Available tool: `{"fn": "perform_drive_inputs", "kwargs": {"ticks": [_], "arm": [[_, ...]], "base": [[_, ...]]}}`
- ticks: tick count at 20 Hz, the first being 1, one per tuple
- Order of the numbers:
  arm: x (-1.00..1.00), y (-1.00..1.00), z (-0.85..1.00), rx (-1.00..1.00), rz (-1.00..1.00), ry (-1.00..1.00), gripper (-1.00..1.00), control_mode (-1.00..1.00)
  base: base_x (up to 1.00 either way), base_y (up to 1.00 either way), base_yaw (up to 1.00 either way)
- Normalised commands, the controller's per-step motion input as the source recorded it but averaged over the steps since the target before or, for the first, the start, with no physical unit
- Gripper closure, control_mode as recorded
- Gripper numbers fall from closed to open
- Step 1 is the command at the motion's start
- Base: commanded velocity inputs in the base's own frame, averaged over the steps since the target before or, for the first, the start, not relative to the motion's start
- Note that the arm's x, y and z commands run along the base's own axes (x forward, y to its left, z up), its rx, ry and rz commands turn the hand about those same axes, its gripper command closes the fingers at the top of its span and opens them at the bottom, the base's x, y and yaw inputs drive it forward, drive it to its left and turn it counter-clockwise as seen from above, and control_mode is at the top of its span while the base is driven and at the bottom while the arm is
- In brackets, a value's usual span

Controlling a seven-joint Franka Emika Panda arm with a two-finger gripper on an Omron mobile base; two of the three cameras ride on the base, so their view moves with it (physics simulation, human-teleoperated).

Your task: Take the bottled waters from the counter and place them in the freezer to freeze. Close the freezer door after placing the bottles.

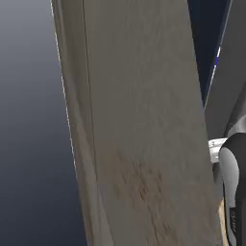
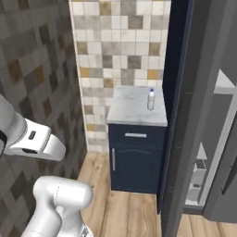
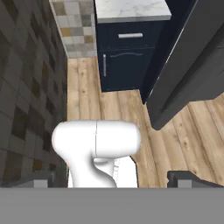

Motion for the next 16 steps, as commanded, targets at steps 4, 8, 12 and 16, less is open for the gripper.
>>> {"fn": "perform_drive_inputs", "kwargs": {"ticks": [4,8,12,16], "arm": [[0.0,0.0,0.0,0.0,0.0,0.0,-1.0,1.0],[0.0,0.0,0.0,0.0,0.0,0.0,-1.0,1.0],[0.0,0.0,0.0,0.0,0.0,0.0,-1.0,1.0],[0.0,0.0,0.0,0.0,0.0,0.0,-1.0,1.0]], "base": [[0.41,0.59,-0.3],[0.64,0.39,-0.34],[0.66,0.26,-0.4],[0.54,0.39,-0.38]]}}
